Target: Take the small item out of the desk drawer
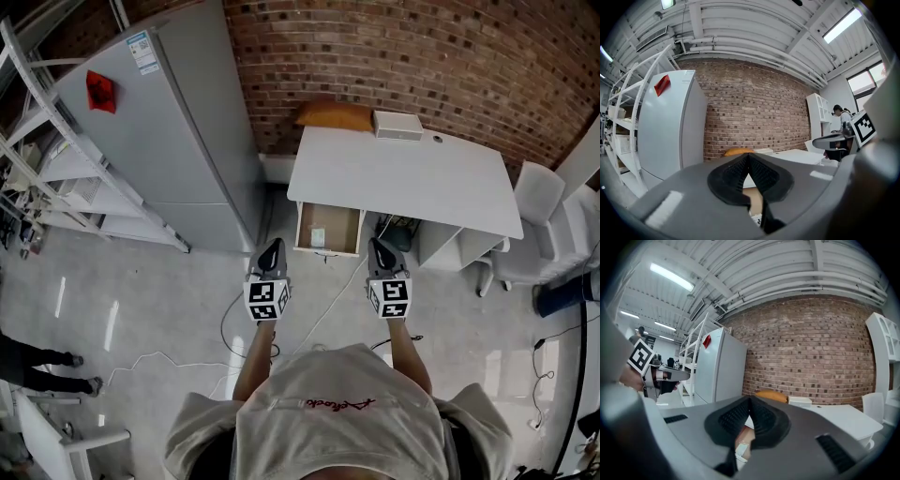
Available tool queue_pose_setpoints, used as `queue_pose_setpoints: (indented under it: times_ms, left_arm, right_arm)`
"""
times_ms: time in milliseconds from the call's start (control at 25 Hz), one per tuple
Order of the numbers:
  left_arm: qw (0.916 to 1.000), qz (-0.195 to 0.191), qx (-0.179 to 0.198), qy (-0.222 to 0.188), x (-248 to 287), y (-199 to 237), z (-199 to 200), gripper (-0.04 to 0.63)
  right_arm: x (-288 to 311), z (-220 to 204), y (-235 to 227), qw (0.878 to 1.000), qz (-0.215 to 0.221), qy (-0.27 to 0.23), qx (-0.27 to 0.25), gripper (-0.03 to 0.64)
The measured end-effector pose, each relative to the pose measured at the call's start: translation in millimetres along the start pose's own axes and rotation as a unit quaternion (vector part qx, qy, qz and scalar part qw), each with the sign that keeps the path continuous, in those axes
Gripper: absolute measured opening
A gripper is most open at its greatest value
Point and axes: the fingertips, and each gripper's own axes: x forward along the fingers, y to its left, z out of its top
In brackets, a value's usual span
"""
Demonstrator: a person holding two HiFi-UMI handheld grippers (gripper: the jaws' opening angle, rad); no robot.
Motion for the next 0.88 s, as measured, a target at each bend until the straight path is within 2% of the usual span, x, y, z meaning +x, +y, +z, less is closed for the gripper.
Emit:
queue_pose_setpoints:
  times_ms: [360, 880]
  left_arm:
    - [1.0, -0.006, 0.004, -0.001, 32.1, 26.3, 1.0, 0.009]
    - [0.9997, -0.014, 0.0, 0.022, 38.5, 23.5, -18.2, 0.009]
  right_arm:
    - [38.8, -3.0, -0.4, 1.0, -0.004, 0.003, 0.003, 0.011]
    - [40.4, -22.1, 1.2, 1.0, -0.004, 0.025, 0.011, 0.011]
